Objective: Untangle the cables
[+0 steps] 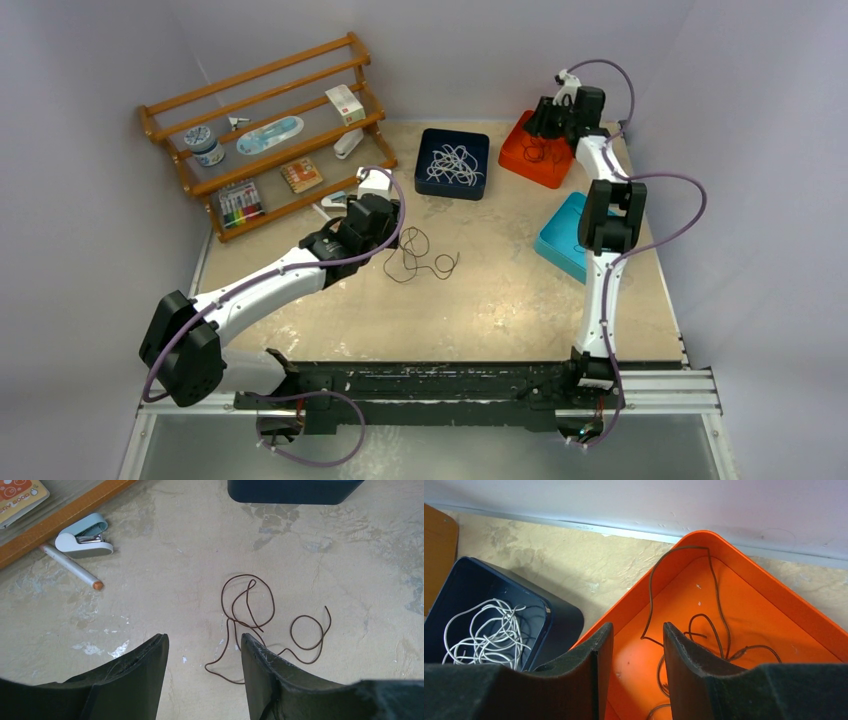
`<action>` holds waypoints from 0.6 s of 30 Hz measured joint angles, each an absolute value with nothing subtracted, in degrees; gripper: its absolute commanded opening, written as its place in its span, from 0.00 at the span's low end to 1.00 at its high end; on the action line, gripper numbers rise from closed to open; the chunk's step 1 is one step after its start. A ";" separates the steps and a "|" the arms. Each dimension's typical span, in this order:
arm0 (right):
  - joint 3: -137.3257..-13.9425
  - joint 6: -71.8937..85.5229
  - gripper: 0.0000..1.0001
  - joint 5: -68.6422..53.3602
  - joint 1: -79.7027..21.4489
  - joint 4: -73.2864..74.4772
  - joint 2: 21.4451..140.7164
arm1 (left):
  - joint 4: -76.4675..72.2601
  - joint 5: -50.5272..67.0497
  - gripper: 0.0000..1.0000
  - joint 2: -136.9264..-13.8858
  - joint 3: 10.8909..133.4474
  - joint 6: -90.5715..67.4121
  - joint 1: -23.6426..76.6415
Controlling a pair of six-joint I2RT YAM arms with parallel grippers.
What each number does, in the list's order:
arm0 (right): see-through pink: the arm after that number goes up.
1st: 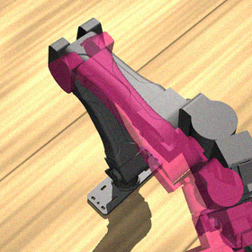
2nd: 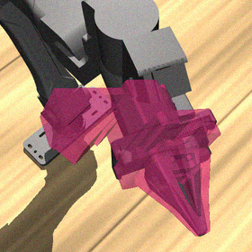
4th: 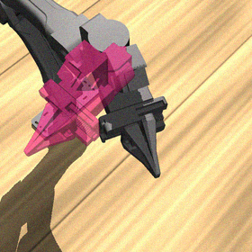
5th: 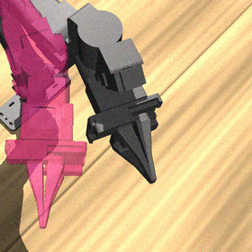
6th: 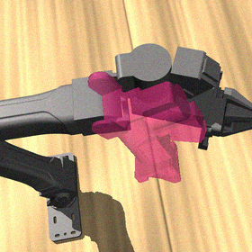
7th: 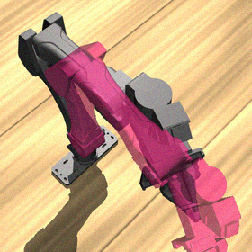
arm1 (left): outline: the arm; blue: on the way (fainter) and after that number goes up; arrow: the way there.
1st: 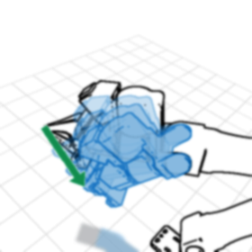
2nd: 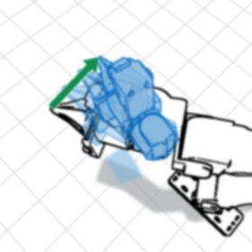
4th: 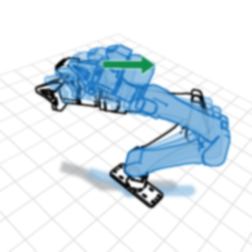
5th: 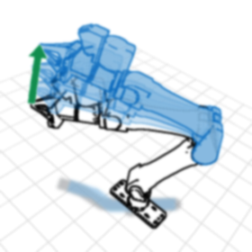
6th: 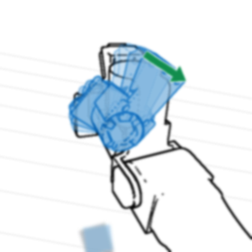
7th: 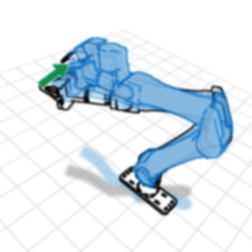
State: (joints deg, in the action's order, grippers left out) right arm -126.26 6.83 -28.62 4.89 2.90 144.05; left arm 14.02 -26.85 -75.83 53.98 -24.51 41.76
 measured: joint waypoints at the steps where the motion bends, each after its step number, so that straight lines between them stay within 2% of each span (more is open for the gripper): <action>1: -126.65 7.07 0.44 -29.02 4.89 2.61 144.55 | 14.02 -26.92 0.55 -75.83 53.98 -24.51 41.76; 7: -129.75 8.21 0.38 -30.17 4.89 2.22 147.96 | 14.37 -27.53 0.55 -75.83 53.98 -24.49 41.76; 18: -130.54 9.34 0.08 -30.11 4.91 1.80 149.86 | 14.50 -27.94 0.55 -75.83 53.98 -24.49 41.76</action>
